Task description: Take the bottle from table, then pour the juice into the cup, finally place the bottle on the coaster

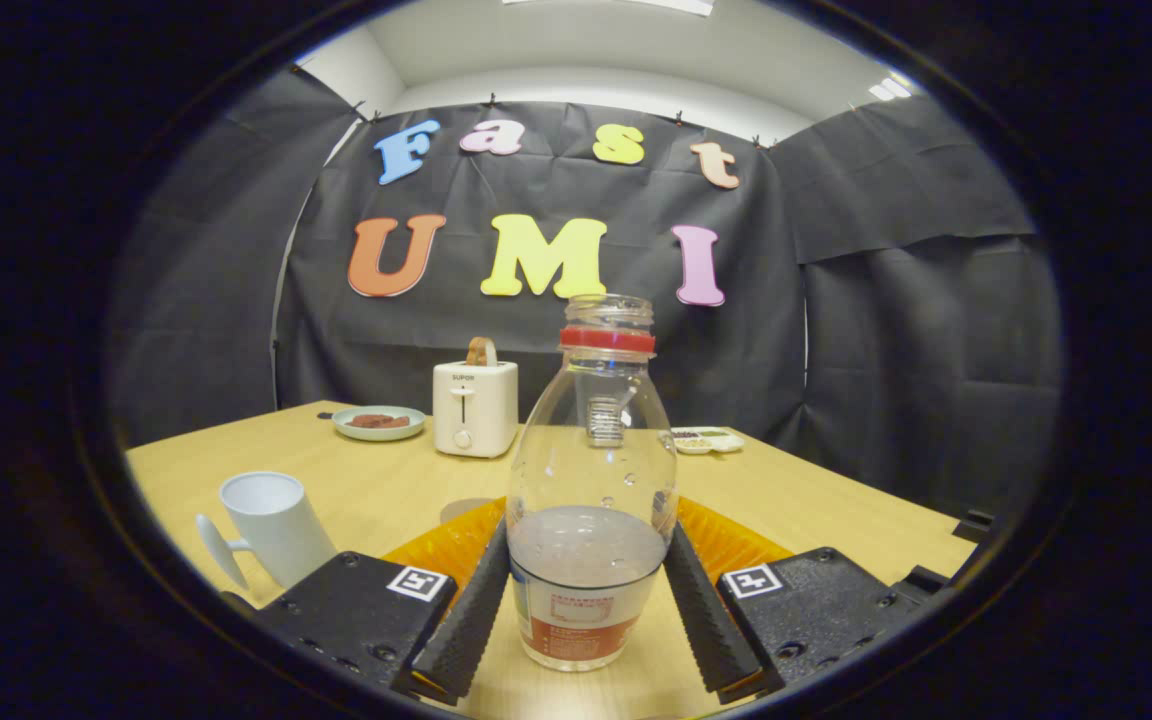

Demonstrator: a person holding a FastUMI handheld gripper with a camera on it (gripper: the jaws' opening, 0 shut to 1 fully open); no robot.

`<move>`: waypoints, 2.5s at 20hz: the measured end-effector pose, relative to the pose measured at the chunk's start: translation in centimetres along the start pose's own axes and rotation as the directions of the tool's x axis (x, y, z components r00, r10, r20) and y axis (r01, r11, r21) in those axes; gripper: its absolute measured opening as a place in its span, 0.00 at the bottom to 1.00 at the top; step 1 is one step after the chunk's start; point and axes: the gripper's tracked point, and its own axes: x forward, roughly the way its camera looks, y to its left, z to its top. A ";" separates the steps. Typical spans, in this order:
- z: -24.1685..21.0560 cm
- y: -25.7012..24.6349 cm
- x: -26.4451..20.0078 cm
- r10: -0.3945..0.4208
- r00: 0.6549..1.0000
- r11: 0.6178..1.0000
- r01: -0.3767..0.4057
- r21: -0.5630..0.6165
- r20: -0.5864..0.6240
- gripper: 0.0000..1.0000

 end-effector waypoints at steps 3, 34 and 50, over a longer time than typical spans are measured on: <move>1.1 -0.6 -0.5 -0.042 0.999 0.997 0.041 -0.069 -0.018 0.82; 9.4 4.1 0.1 -0.031 0.998 0.453 0.055 -0.890 0.046 0.82; 8.6 8.2 1.0 0.061 0.997 0.044 0.042 -0.998 0.045 0.82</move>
